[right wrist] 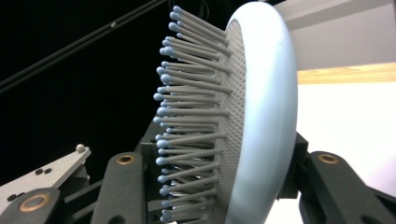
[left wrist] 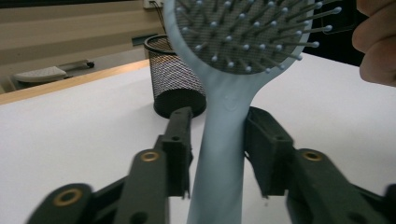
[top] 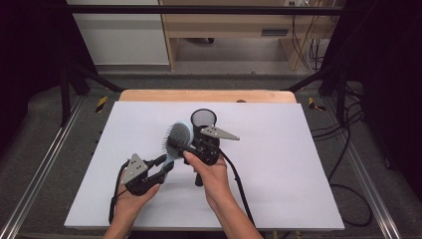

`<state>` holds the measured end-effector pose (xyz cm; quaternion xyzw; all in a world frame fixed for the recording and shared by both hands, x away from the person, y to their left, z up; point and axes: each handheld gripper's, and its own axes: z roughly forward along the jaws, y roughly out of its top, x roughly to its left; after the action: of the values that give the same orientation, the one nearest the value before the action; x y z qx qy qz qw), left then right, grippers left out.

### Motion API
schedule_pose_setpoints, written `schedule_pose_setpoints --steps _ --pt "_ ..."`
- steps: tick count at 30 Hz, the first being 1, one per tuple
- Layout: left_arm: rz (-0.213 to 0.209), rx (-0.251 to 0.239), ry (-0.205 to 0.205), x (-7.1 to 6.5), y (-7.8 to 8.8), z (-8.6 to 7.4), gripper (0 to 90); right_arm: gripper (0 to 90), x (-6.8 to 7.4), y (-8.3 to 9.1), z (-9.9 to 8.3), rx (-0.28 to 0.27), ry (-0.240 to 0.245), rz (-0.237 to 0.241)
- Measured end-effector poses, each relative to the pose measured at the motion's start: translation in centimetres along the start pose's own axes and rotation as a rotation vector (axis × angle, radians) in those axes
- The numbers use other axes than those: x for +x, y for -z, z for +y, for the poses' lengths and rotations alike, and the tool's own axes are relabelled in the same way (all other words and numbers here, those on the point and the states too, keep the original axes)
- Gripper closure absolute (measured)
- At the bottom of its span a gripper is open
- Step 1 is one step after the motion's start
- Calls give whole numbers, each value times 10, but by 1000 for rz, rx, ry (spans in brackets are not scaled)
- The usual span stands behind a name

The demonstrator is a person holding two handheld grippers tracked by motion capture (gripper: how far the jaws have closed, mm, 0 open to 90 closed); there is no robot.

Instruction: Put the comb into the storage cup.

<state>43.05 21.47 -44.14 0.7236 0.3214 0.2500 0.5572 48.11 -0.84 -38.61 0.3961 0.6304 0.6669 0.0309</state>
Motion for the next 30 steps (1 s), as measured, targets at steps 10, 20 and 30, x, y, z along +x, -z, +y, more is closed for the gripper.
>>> schedule_pose_setpoints --steps 10,20,30 --pt "49 -80 13 4 10 4 286 508 -17 9 11 -41 -26 -55" --pt "123 -114 79 24 24 6 110 507 -27 13 16 -47 -32 -84" --pt "210 -140 122 43 49 -4 49 508 -34 14 20 -52 -41 -102"
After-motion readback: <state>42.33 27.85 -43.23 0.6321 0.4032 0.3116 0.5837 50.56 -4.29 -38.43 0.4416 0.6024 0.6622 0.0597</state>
